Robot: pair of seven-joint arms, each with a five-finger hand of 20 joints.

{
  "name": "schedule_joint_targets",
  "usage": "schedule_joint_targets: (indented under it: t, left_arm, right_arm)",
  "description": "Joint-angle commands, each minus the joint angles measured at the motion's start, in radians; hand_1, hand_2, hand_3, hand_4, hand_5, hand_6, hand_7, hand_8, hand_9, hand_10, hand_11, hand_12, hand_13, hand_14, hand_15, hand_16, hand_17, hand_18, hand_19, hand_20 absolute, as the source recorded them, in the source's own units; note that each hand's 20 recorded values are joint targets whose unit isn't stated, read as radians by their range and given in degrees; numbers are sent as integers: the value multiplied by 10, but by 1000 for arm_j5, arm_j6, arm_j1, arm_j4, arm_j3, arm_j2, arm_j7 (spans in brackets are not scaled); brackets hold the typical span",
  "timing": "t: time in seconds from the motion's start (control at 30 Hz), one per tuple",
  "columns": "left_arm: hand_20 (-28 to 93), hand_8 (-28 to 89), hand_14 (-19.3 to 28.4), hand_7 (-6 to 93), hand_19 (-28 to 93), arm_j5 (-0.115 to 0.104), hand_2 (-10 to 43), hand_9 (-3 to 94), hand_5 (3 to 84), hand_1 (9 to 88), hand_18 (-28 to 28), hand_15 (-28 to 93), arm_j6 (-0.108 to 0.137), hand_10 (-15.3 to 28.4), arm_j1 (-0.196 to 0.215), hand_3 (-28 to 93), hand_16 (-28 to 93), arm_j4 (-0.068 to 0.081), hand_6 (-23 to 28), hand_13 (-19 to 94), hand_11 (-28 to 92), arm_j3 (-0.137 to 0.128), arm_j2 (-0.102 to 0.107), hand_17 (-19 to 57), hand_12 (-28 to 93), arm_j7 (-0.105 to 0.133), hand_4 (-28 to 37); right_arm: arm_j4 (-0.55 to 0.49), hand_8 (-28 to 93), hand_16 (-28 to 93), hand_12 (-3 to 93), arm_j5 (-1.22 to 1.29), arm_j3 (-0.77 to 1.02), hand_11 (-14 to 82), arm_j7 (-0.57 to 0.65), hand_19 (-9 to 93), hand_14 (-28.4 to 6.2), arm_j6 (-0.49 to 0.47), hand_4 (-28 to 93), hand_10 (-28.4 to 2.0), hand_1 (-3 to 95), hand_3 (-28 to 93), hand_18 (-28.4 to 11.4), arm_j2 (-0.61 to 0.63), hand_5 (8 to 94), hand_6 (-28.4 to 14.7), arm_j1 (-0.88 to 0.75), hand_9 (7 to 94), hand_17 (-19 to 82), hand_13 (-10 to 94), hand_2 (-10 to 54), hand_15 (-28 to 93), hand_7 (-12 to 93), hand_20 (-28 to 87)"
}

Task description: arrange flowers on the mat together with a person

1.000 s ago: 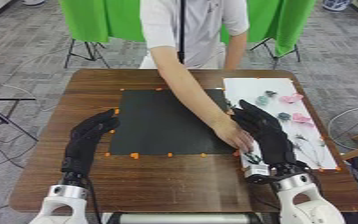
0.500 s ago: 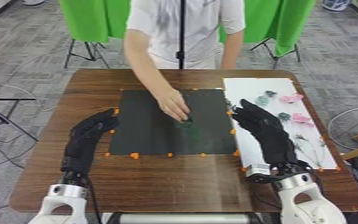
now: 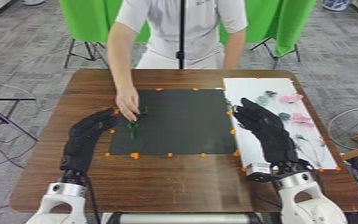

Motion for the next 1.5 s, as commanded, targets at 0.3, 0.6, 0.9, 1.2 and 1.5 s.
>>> schedule_joint_targets:
  t: [0.3,0.6,0.9,1.2,1.5]
  left_arm:
    - [229,-82,135,192,58,-69,-23,433,483,540,104,122,83,118,0,552,19,18,10,402,196,21,9,187,135,107,-126]
    - [273,-30,126,220,60,-50,17,427,481,619,106,131,83,117,-3,521,20,16,5,412,201,-3,9,203,134,81,-101]
    - [278,13,135,230,44,-41,12,454,504,596,105,133,84,119,22,541,30,8,8,402,220,-26,0,181,136,68,-110]
    - [266,14,140,233,30,-42,-1,463,508,564,100,142,97,116,41,571,33,3,4,399,226,-36,-5,151,134,63,-115]
    - [246,6,141,234,28,-36,-11,472,508,552,99,146,73,116,23,577,33,16,-2,400,231,-14,2,137,134,63,-121]
  right_arm:
    - [-7,-75,202,140,-5,-5,45,5,31,-155,-1,-192,-149,151,762,-115,-10,407,-59,-17,416,165,343,-92,96,70,218]
    - [-10,-76,203,140,-6,3,46,10,34,-155,-8,-190,-149,149,762,-116,-9,408,-59,-23,418,165,344,-91,96,70,220]
    - [0,-75,201,139,-21,21,48,16,42,-155,-78,-191,-147,161,761,-115,-16,408,-58,-6,427,175,356,-95,100,71,227]
    - [9,-75,193,140,-25,31,49,0,38,-144,-125,-263,-147,126,725,-136,-12,417,-55,0,434,187,365,-95,103,72,220]
    - [-26,-92,162,135,-40,-25,72,-106,133,-129,235,-281,-139,208,719,-157,49,472,-50,4,514,305,461,-95,143,111,293]
